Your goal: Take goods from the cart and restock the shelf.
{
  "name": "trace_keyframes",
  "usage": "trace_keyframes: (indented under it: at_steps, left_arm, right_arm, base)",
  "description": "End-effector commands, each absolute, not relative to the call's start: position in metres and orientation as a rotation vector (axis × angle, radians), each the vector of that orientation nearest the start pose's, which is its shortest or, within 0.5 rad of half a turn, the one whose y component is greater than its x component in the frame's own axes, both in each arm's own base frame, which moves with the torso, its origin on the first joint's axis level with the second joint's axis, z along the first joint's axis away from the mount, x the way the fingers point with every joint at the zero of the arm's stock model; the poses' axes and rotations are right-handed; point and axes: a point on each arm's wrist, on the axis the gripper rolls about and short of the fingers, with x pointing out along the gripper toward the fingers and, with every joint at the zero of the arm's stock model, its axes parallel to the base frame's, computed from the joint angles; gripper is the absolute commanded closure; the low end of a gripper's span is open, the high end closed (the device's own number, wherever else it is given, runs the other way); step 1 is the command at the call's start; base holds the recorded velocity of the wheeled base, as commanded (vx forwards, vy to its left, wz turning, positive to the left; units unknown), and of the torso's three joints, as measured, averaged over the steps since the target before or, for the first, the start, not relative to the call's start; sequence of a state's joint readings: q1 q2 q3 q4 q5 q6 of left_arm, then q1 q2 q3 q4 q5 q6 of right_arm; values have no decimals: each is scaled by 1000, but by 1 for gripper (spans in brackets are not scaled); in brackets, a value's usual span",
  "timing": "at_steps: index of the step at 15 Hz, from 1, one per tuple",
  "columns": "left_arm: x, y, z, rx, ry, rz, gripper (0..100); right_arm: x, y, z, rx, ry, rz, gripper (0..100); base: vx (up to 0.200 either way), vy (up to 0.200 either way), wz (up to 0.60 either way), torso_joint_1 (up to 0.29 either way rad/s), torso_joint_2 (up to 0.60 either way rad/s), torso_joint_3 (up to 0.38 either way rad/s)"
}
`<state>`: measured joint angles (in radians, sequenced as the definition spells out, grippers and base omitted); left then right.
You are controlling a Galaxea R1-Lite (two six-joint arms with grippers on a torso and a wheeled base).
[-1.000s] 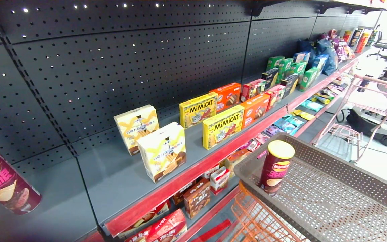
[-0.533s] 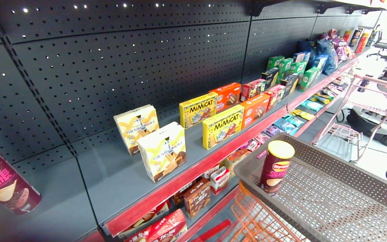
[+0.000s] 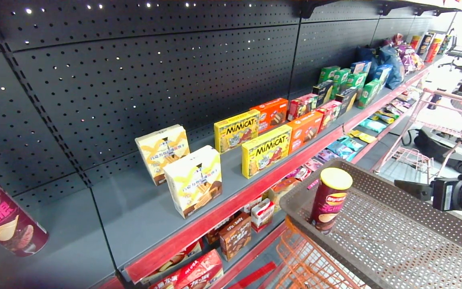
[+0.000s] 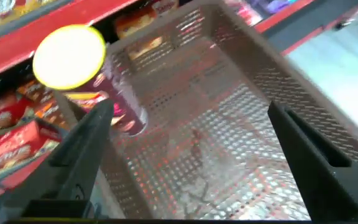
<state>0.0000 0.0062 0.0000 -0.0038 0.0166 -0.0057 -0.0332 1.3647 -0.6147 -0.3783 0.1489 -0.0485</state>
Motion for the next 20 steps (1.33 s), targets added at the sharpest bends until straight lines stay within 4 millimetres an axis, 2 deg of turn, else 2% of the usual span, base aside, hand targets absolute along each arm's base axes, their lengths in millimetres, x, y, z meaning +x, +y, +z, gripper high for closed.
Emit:
trace_keyframes:
  at_steps: [1,5,6,9,13,16,20]
  left_arm:
    - [-22,0,76,-6,1,17,0]
    - [-22,0,76,-6,1,17,0]
    - [-22,0,76,-6,1,17,0]
    - [-22,0,76,-6,1,17,0]
    - [-22,0,76,-6,1,17,0]
    - [-22,0,76,-6,1,17,0]
    - [-22,0,76,-6,1,17,0]
  right_arm:
    - [223,5,174,-14,439,167,0]
    - [229,18,169,-26,423,231,0]
    - [241,24,162,-33,348,251,0]
    - [236,29,154,-36,313,289,0]
    - [239,47,146,-84,296,416,0]
    - [241,51,140,-111,310,433,0]
    - [252,55,129,-144,213,442,0]
  base:
    - [0,0,0,0,0,0]
    - [0,0,0,0,0,0]
    - [0,0,0,0,0,0]
    - [0,0,0,0,0,0]
    - [0,0,0,0,0,0]
    - [0,0,0,0,0,0]
    - [0,0,0,0,0,0]
